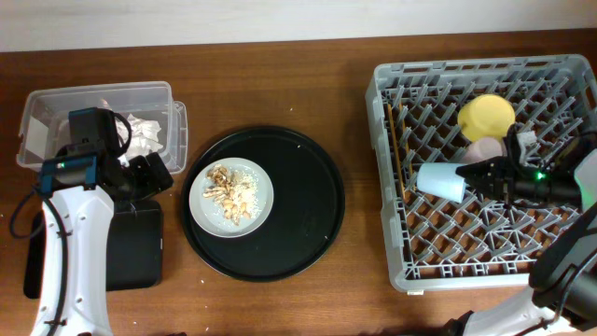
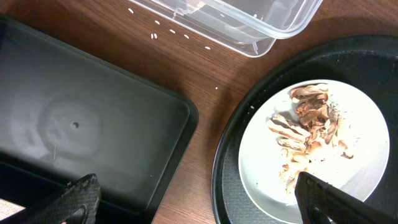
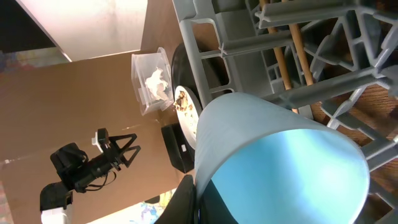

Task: Sort waste into correct bins and load items into the dishwasher rack
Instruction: 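Carry the blue cup into the rack and set it down, then lift the right gripper away and move it over the rack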

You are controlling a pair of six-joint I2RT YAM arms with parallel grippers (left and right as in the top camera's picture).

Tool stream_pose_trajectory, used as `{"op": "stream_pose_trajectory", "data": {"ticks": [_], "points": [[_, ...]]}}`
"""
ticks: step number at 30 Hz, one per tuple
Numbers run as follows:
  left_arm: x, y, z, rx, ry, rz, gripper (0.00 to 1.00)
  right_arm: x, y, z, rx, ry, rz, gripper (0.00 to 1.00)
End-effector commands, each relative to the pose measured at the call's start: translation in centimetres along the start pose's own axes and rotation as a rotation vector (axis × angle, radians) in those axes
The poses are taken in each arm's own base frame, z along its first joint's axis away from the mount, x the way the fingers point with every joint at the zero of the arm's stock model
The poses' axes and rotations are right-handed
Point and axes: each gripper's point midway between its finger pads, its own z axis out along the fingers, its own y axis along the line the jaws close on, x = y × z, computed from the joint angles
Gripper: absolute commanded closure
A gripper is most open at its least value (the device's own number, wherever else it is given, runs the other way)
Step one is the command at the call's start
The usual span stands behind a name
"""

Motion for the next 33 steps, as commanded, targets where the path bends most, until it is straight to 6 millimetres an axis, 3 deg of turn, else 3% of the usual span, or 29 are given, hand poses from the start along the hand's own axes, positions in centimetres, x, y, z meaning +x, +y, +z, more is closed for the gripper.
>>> {"op": "stream_pose_trajectory", "data": {"ticks": [1, 5, 9, 11, 13, 15, 17, 18, 21, 23, 25, 27, 30, 33], "points": [[0.0, 0.2, 0.0, -0.008, -0.004, -0.012, 0.01, 1.5, -4.4, -0.7, 0.196, 0.059, 0.070, 0.91], [0.0, 0.2, 0.0, -0.008, -0.004, -0.012, 0.01, 2.0, -8.5, -2.1, 0.445, 0.075, 0.185, 0.87], [0.0, 0.2, 0.0, -0.008, -0.004, -0.012, 0.01, 1.1, -8.3, -3.5, 0.529, 0.036, 0.220, 0.86], [0.0, 0.2, 0.0, -0.008, -0.004, -0.012, 0.01, 1.6, -8.8, -4.1, 0.578, 0.054, 0.231, 0.84], [0.0, 0.2, 0.0, -0.008, -0.004, -0.012, 0.01, 2.0, -9.1, -4.5, 0.617, 0.067, 0.238, 0.72], [0.0, 0.2, 0.0, -0.008, -0.004, -0.012, 0.01, 1.9, -9.3, -6.3, 0.725, 0.036, 0.286, 0.69], [0.0, 0.2, 0.0, -0.008, -0.004, -0.012, 0.01, 1.6, -7.2, -7.6, 0.747, -0.009, 0.264, 0.69], [0.0, 0.2, 0.0, -0.008, -0.004, -0.012, 0.01, 1.6, -4.7, -8.8, 0.753, -0.062, 0.224, 0.68], [0.0, 0.2, 0.0, -0.008, -0.004, -0.012, 0.01, 2.7, -0.1, -10.7, 0.764, -0.180, 0.113, 0.68], [0.0, 0.2, 0.0, -0.008, -0.004, -0.012, 0.01, 2.9, 3.1, -9.9, 0.756, -0.243, -0.043, 0.74], [0.0, 0.2, 0.0, -0.008, -0.004, -0.012, 0.01, 2.5, 4.4, -7.0, 0.764, -0.195, -0.144, 0.91], [0.0, 0.2, 0.0, -0.008, -0.004, -0.012, 0.01, 1.6, 3.2, -4.6, 0.841, -0.139, -0.158, 0.96], [0.0, 0.2, 0.0, -0.008, -0.004, -0.012, 0.01, 0.5, -0.8, -3.4, 1.014, -0.082, -0.028, 0.96], [0.0, 0.2, 0.0, -0.008, -0.004, -0.012, 0.01, -0.1, -2.9, -2.5, 1.037, -0.023, 0.016, 0.96]]}}
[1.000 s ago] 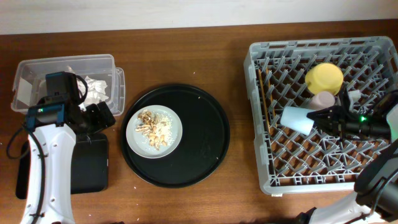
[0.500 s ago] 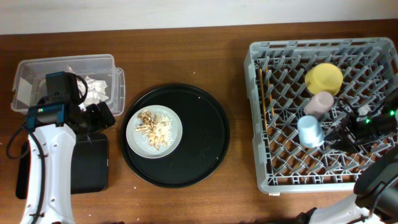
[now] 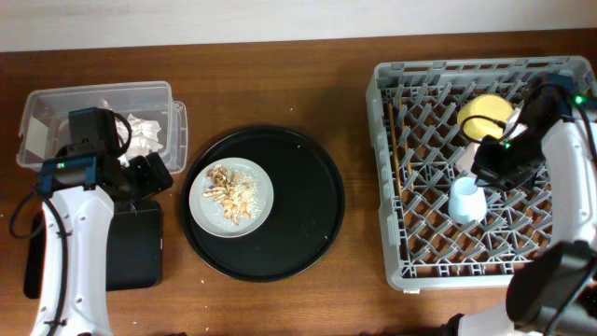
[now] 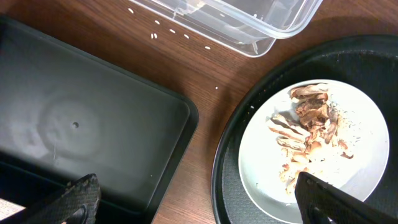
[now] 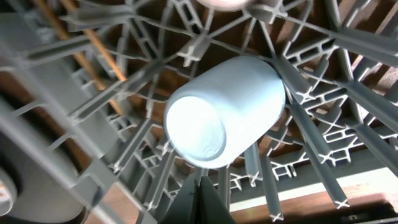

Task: Sort waste into correct bins and load items into the dishwasher rack
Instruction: 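Lift the right gripper away and move it over the rack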

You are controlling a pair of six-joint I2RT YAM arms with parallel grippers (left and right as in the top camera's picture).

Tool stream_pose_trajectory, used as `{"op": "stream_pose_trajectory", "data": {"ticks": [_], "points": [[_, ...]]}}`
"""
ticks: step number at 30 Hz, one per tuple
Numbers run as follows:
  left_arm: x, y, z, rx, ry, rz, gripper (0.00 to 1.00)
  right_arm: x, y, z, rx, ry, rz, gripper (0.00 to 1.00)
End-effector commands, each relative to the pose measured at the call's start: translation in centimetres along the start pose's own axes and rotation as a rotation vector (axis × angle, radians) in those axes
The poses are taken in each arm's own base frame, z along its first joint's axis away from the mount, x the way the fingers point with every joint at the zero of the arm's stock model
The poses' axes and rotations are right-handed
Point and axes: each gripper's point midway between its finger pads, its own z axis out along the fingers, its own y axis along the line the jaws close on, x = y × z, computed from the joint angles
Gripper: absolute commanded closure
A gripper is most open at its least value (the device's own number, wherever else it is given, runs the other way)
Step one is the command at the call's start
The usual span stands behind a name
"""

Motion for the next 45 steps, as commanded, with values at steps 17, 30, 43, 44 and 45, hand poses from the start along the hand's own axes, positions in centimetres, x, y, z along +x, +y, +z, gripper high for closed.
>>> {"op": "stream_pose_trajectory", "data": {"ticks": [17, 30, 43, 44, 45], "points": [[0.0, 0.2, 0.0, -0.008, -0.004, -0.012, 0.01, 3.4, 2.8, -5.5, -0.017, -0.062, -0.123, 0.96], [0.0, 0.2, 0.0, -0.008, -0.004, -0.012, 0.01, 3.9, 18.3, 3.5, 0.144, -0.168, -0.555, 0.01], [0.0, 0.2, 0.0, -0.008, -0.004, -0.012, 0.01, -0.2, 19.0, 8.0, 0.047, -0.144, -0.511, 0.34], [0.0, 0.2, 0.0, -0.008, -0.004, -0.012, 0.01, -0.6, 18.3, 8.6, 0.086, -0.156, -0.506, 0.35], [0.0, 0.2, 0.0, -0.008, -0.004, -0.012, 0.01, -0.9, 17.5, 9.6, 0.124, -0.152, -0.500, 0.35]]}}
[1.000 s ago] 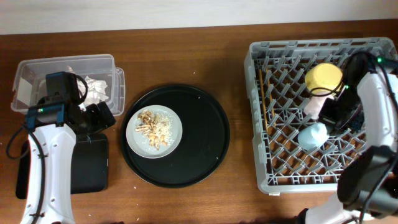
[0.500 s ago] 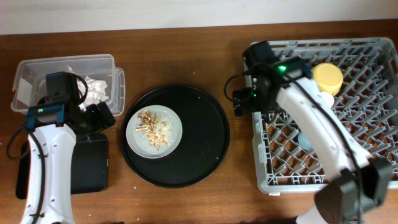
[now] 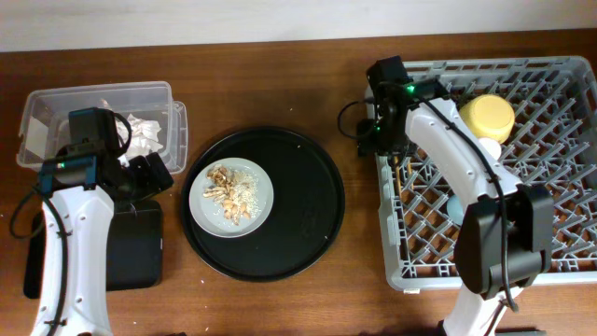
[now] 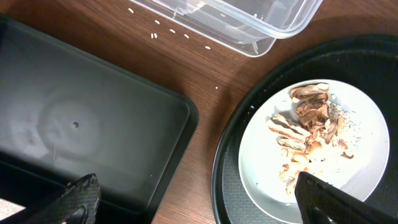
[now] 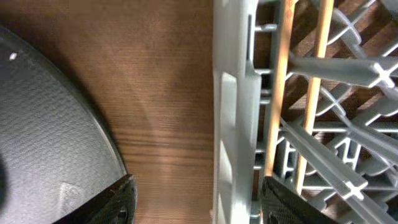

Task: Sort waste into correct bins and load items into the dishwasher rack
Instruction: 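Lift the right gripper away and move it over the rack, then reach the left gripper to the white plate and grasp its rim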

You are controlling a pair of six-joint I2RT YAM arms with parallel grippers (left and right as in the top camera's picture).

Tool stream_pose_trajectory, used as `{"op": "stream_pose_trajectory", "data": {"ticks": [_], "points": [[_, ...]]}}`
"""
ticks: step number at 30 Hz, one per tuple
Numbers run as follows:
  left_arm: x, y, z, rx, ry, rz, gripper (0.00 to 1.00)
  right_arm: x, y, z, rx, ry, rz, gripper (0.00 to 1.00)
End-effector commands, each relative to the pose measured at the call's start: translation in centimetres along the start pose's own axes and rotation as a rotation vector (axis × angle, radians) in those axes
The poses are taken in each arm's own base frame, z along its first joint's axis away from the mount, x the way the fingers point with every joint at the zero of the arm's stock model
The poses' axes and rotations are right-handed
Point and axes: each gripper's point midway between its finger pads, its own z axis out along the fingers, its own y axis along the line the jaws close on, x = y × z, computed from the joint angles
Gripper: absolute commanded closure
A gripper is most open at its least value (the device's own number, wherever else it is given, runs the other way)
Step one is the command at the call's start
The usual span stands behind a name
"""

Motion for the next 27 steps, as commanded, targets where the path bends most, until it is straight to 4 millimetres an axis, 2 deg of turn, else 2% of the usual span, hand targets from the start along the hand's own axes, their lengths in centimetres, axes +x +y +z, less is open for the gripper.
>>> {"op": "stream_pose_trajectory", "data": {"ticks": [1, 2, 4, 5, 7, 11, 15, 18, 20, 21, 23, 24, 25, 26, 27], "points": [[-0.1, 0.2, 0.0, -0.008, -0.004, -0.012, 0.00, 1.4, -1.2, 2.4, 0.063, 0.061, -0.007, 0.36], [-0.1, 0.2, 0.0, -0.008, -0.004, -0.012, 0.01, 1.6, -0.9, 2.4, 0.044, 0.069, -0.007, 0.39], [-0.1, 0.2, 0.0, -0.008, -0.004, -0.012, 0.01, 1.8, 0.1, 2.4, -0.013, 0.085, -0.006, 0.59], [-0.1, 0.2, 0.0, -0.008, -0.004, -0.012, 0.01, 1.8, 0.1, 2.4, -0.015, 0.085, -0.006, 0.59], [-0.1, 0.2, 0.0, -0.008, -0.004, -0.012, 0.01, 2.1, 0.4, 2.4, -0.030, 0.098, -0.022, 0.72], [-0.1, 0.2, 0.0, -0.008, -0.004, -0.012, 0.01, 3.0, 2.9, 2.3, -0.057, 0.107, -0.089, 0.72], [-0.1, 0.2, 0.0, -0.008, -0.004, -0.012, 0.01, 3.4, 3.7, 2.3, -0.063, 0.115, -0.105, 0.71], [-0.1, 0.2, 0.0, -0.008, -0.005, -0.012, 0.01, 2.7, 3.9, 1.6, -0.068, 0.095, -0.105, 0.62], [-0.1, 0.2, 0.0, -0.008, -0.004, -0.012, 0.01, 1.0, 3.9, -1.1, -0.073, 0.060, -0.096, 0.54], [-0.1, 0.2, 0.0, -0.008, -0.004, -0.012, 0.01, 0.0, 3.9, -3.2, -0.080, 0.032, -0.089, 0.51], [-0.1, 0.2, 0.0, -0.008, -0.004, -0.012, 0.01, -2.2, 3.6, -11.8, -0.102, -0.063, -0.070, 0.29], [-0.1, 0.2, 0.0, -0.008, -0.004, -0.012, 0.01, -2.5, 3.1, -15.2, -0.111, -0.106, -0.059, 0.09], [-0.1, 0.2, 0.0, -0.008, -0.004, -0.012, 0.01, -2.8, 1.9, -17.7, -0.088, -0.153, -0.041, 0.01], [-0.1, 0.2, 0.0, -0.008, -0.004, -0.012, 0.01, -3.6, -1.3, -20.6, -0.006, -0.229, 0.010, 0.01], [-0.1, 0.2, 0.0, -0.008, -0.004, -0.012, 0.01, -3.7, -3.3, -21.9, 0.025, -0.254, 0.052, 0.01]]}}
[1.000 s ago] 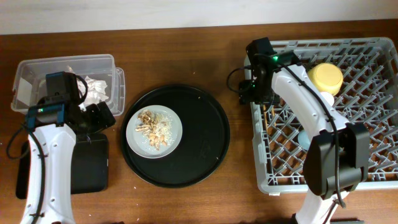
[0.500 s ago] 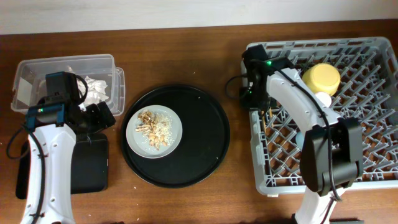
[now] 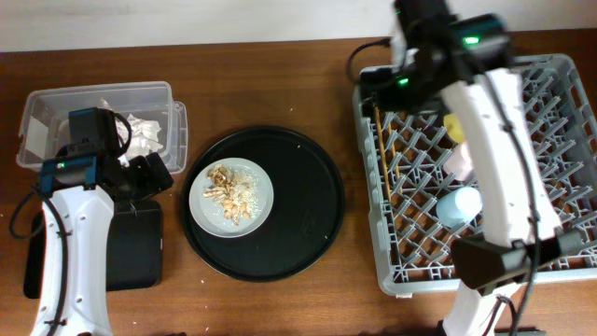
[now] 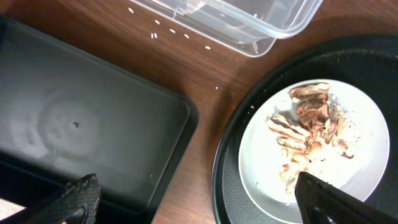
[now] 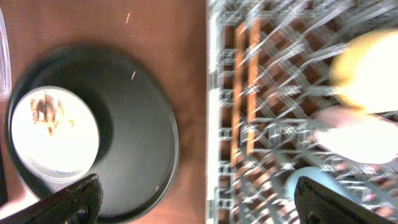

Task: Sort waste into correct bins and load items into the dishwasher rack
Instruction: 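Reach the left gripper to the white plate and grasp its rim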

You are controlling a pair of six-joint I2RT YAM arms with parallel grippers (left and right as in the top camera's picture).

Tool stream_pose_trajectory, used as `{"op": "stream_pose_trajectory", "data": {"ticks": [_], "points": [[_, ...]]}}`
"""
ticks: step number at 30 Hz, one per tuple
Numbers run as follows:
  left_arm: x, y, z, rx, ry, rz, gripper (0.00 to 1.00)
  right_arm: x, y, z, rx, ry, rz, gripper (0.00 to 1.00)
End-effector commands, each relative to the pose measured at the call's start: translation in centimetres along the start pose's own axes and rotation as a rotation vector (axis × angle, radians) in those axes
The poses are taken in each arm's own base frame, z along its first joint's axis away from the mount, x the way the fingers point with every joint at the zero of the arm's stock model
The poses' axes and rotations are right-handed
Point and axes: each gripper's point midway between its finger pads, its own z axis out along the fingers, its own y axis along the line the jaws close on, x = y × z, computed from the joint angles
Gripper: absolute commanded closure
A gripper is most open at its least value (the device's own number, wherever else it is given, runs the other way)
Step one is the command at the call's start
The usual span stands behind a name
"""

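A white plate of food scraps [image 3: 231,194] lies on the round black tray [image 3: 303,224]; it also shows as the plate [image 4: 311,149] in the left wrist view. My left gripper [image 4: 193,200] hangs open between the black bin [image 4: 81,124] and the tray, holding nothing. The grey dishwasher rack [image 3: 371,168] holds a light blue cup [image 3: 459,207], a yellow item [image 5: 367,71], a pink item [image 5: 360,140] and chopsticks [image 3: 384,177]. My right gripper [image 5: 202,202] is open and empty, high above the rack's left rim.
A clear bin [image 3: 56,107] with crumpled white paper [image 3: 142,133] stands at the back left, and the black bin [image 3: 135,247] lies in front of it. White crumbs [image 4: 168,31] dot the wood. My right arm [image 3: 494,131] crosses over the rack.
My right gripper was low at the rack's left rim and is now raised high, with tray, plate and rack all below it. The rack sits slightly further left. My left arm is unchanged.
First my right gripper held the light blue cup over the rack. Then the cup stood upside down in the rack with the gripper above it. Later the gripper was open at the rack's left rim, and now it is high above. The left gripper stayed open by the black bin.
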Motion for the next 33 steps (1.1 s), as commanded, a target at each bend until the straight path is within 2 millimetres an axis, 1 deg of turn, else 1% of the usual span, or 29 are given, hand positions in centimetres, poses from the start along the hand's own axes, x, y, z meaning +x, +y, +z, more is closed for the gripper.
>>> {"op": "stream_pose_trajectory", "data": {"ticks": [1, 2, 3, 4, 5, 7, 8, 9, 11, 12, 13, 14, 15, 16, 17, 18, 19, 21, 22, 23, 24, 25, 26, 27, 28, 29, 30, 32, 33], "points": [[0.0, 0.2, 0.0, -0.008, -0.003, -0.012, 0.01, -1.8, -6.3, -3.6, 0.119, -0.114, 0.123, 0.01], [0.0, 0.2, 0.0, -0.008, -0.003, -0.012, 0.00, -1.9, -10.2, -4.2, 0.190, -0.129, 0.191, 0.01], [0.0, 0.2, 0.0, -0.008, -0.003, -0.012, 0.01, -1.9, -13.1, -4.6, 0.263, -0.136, 0.243, 0.01], [0.0, 0.2, 0.0, -0.008, -0.003, -0.012, 0.01, -1.4, -16.7, -5.2, 0.321, -0.140, 0.318, 0.01], [0.0, 0.2, 0.0, -0.008, -0.003, -0.012, 0.01, -1.1, -18.8, -5.5, 0.337, -0.139, 0.370, 0.01], [0.0, 0.2, 0.0, -0.008, -0.003, -0.012, 0.01, -0.3, -21.6, -6.1, 0.361, -0.141, 0.443, 0.01], [0.0, 0.2, 0.0, -0.008, -0.003, -0.012, 0.00, -0.2, -22.1, -6.2, 0.366, -0.141, 0.455, 0.01], [0.0, 0.2, 0.0, -0.008, -0.003, -0.012, 0.01, -0.1, -22.3, -6.2, 0.367, -0.140, 0.459, 0.01], [-0.9, -0.2, -0.1, 0.012, -0.039, -0.035, 0.01, -0.2, -22.2, -6.2, 0.367, -0.141, 0.458, 0.01], [-2.5, -1.5, -0.2, 0.083, -0.096, -0.121, 0.01, -0.2, -22.2, -6.2, 0.367, -0.141, 0.458, 0.01], [-3.7, -2.5, -0.5, 0.137, -0.134, -0.170, 0.01, -0.2, -22.2, -6.2, 0.367, -0.141, 0.458, 0.01], [-3.0, -4.8, -0.8, 0.272, -0.073, -0.224, 0.01, -0.2, -22.2, -6.2, 0.367, -0.141, 0.458, 0.01], [-1.3, -8.9, -2.4, 0.519, 0.046, -0.205, 0.01, -0.2, -22.2, -6.2, 0.367, -0.141, 0.458, 0.01], [-0.7, -10.4, -3.4, 0.619, 0.094, -0.193, 0.00, -0.2, -22.2, -6.2, 0.367, -0.141, 0.458, 0.01], [1.1, -11.4, -4.4, 0.700, 0.194, -0.198, 0.01, -0.2, -22.2, -6.2, 0.367, -0.141, 0.458, 0.01], [1.5, -11.9, -4.9, 0.734, 0.222, -0.203, 0.01, -0.2, -22.2, -6.2, 0.367, -0.141, 0.458, 0.01], [2.3, -12.7, -5.5, 0.779, 0.238, -0.139, 0.06, -0.2, -22.2, -6.2, 0.367, -0.141, 0.458, 0.01], [4.9, -14.8, -5.8, 0.777, 0.260, 0.037, 0.06, -0.2, -22.2, -6.2, 0.367, -0.141, 0.458, 0.01], [7.3, -16.5, -5.3, 0.700, 0.265, 0.151, 0.05, -0.2, -22.2, -6.2, 0.367, -0.141, 0.458, 0.01], [8.6, -17.4, -5.0, 0.644, 0.255, 0.218, 0.07, -0.2, -22.2, -6.2, 0.367, -0.141, 0.458, 0.01], [10.8, -18.6, -4.2, 0.507, 0.203, 0.337, 0.07, -0.2, -22.2, -6.2, 0.367, -0.141, 0.458, 0.01], [11.8, -19.7, -4.4, 0.479, 0.162, 0.409, 0.06, -0.2, -22.2, -6.2, 0.367, -0.141, 0.458, 0.01], [13.1, -20.9, -4.9, 0.499, 0.153, 0.464, 0.01, -0.2, -22.2, -6.2, 0.367, -0.141, 0.458, 0.01], [13.7, -21.9, -5.3, 0.524, 0.141, 0.495, 0.01, -0.2, -22.2, -6.2, 0.367, -0.141, 0.458, 0.01], [13.9, -22.6, -5.4, 0.535, 0.129, 0.515, 0.01, -0.2, -22.2, -6.2, 0.367, -0.141, 0.458, 0.01], [14.0, -22.5, -4.9, 0.493, 0.110, 0.529, 0.01, -0.2, -22.2, -6.2, 0.367, -0.141, 0.458, 0.01], [14.9, -22.1, -3.7, 0.404, 0.113, 0.544, 0.01, -0.2, -22.2, -6.2, 0.367, -0.141, 0.458, 0.01], [16.7, -22.8, -2.3, 0.357, 0.169, 0.521, 0.01, -0.2, -22.2, -6.2, 0.367, -0.141, 0.458, 0.01], [16.7, -22.5, -1.6, 0.316, 0.167, 0.511, 0.01, -0.2, -22.2, -6.2, 0.367, -0.141, 0.458, 0.01]]}}
